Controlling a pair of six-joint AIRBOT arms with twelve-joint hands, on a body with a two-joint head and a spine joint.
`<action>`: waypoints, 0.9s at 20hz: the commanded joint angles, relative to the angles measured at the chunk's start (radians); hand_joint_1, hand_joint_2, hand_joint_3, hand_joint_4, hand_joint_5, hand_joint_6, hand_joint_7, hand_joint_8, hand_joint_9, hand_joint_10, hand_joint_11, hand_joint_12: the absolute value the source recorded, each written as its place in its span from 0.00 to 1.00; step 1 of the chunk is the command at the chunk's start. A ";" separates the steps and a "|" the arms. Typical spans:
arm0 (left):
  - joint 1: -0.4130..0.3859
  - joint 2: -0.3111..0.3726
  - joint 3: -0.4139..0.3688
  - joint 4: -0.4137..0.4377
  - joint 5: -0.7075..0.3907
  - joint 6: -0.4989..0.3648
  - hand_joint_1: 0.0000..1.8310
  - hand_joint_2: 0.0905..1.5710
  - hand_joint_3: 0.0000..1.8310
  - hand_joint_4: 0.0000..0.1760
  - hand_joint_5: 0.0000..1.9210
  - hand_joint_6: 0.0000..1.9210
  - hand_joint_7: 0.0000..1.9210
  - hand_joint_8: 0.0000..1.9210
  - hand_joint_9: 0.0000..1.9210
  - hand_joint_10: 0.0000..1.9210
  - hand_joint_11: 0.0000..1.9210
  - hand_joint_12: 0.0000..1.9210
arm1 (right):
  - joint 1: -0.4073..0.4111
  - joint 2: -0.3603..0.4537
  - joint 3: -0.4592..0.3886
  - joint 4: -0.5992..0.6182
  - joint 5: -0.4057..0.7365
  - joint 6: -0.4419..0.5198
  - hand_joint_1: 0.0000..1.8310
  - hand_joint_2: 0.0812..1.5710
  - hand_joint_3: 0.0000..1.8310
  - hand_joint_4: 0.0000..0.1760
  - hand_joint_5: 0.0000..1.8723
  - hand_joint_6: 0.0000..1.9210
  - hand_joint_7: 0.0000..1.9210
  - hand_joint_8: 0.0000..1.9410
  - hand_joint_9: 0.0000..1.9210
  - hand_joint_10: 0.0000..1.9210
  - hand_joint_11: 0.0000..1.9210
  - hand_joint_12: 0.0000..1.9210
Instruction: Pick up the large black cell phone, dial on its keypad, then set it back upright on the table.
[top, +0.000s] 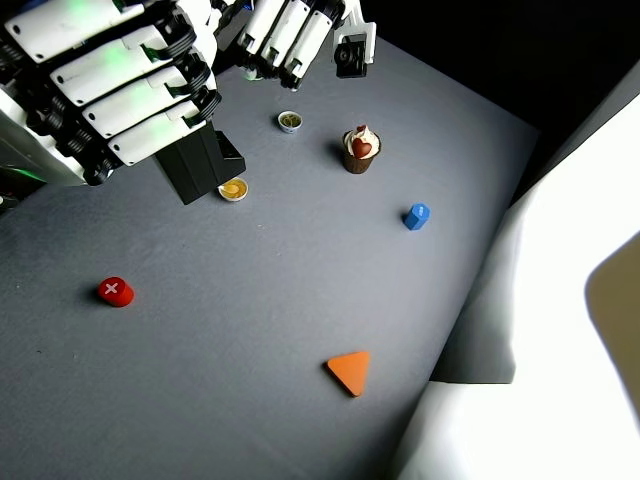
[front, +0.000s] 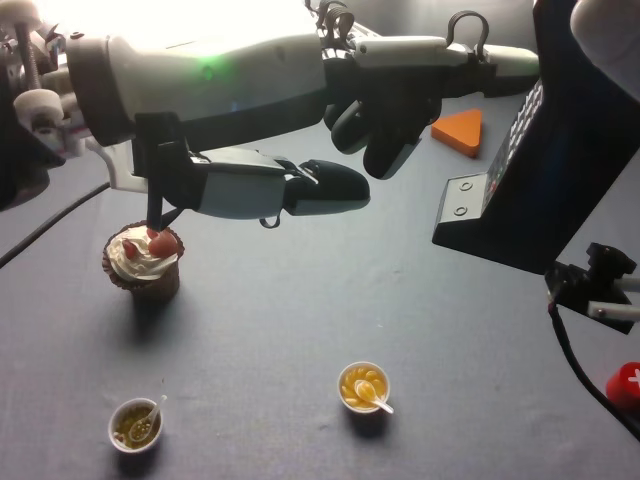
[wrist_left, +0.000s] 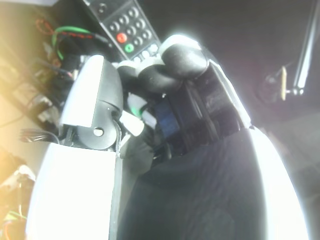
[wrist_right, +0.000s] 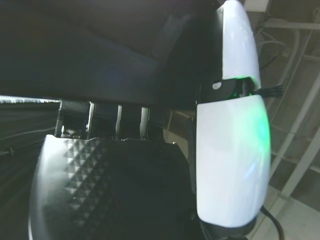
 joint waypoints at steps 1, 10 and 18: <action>-0.025 0.002 0.002 -0.065 -0.095 -0.004 0.72 0.79 0.00 0.28 0.07 0.00 0.36 0.79 0.38 1.00 0.34 1.00 | 0.011 0.010 0.002 -0.065 0.104 0.016 0.81 0.73 0.00 0.00 0.41 0.59 0.39 0.58 0.44 0.63 0.41 0.84; 0.016 0.054 0.148 -0.046 -0.121 -0.027 0.73 0.76 0.00 0.21 0.07 0.00 0.39 0.74 0.38 1.00 0.34 1.00 | 0.011 0.010 0.031 -0.064 0.104 0.016 0.81 0.71 0.00 0.00 0.43 0.55 0.42 0.54 0.47 0.59 0.41 0.83; 0.018 0.055 0.131 -0.048 -0.130 -0.041 0.71 0.80 0.01 0.20 0.06 0.00 0.34 0.81 0.37 1.00 0.35 1.00 | 0.014 0.008 0.028 -0.064 0.100 0.016 0.82 0.68 0.00 0.00 0.49 0.48 0.47 0.49 0.53 0.52 0.48 0.78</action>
